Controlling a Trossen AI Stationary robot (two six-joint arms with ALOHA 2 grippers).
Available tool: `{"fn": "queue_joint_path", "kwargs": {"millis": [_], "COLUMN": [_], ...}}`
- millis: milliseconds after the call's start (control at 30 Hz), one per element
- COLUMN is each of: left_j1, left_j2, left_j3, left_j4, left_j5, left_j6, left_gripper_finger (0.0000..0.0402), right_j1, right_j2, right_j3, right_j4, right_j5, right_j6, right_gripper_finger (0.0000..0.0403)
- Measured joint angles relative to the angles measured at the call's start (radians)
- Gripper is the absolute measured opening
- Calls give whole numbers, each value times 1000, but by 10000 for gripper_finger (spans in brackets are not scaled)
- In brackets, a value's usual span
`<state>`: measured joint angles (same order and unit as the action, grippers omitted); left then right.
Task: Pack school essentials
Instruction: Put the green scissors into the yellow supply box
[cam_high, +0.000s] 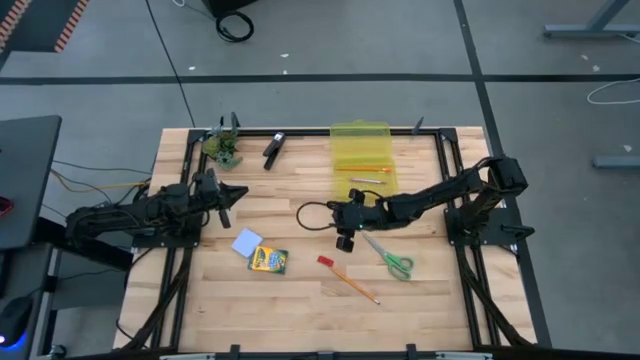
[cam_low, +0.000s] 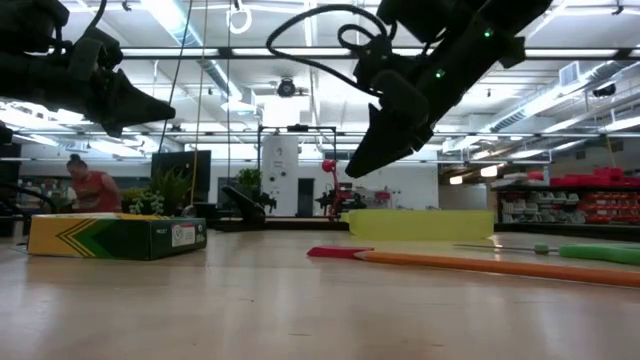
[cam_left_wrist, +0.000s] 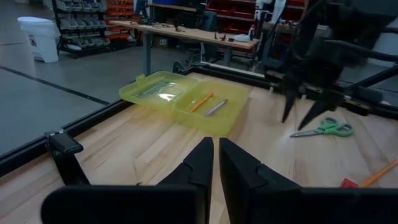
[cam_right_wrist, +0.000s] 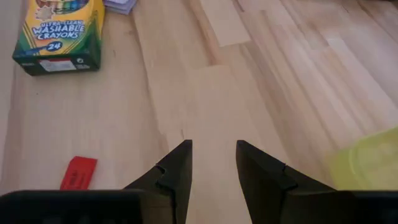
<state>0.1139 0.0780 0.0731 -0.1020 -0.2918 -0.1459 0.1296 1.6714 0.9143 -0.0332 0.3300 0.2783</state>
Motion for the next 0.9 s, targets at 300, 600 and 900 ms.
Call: {"fn": "queue_joint_path", "kwargs": {"millis": [300, 600, 900], "left_j1": [0, 0, 0], "left_j2": [0, 0, 0], "left_j3": [0, 0, 0], "left_j4": [0, 0, 0], "left_j5": [0, 0, 0], "left_j6": [0, 0, 0], "left_gripper_finger": [26, 36, 28], "right_j1": [95, 210, 280], "right_j2": [1, 1, 1], "right_j3": [-70, -70, -70], "right_j4": [-141, -310, -431], "right_j5": [81, 114, 114], "right_j6": [238, 432, 581], "right_gripper_finger": [131, 131, 149]}}
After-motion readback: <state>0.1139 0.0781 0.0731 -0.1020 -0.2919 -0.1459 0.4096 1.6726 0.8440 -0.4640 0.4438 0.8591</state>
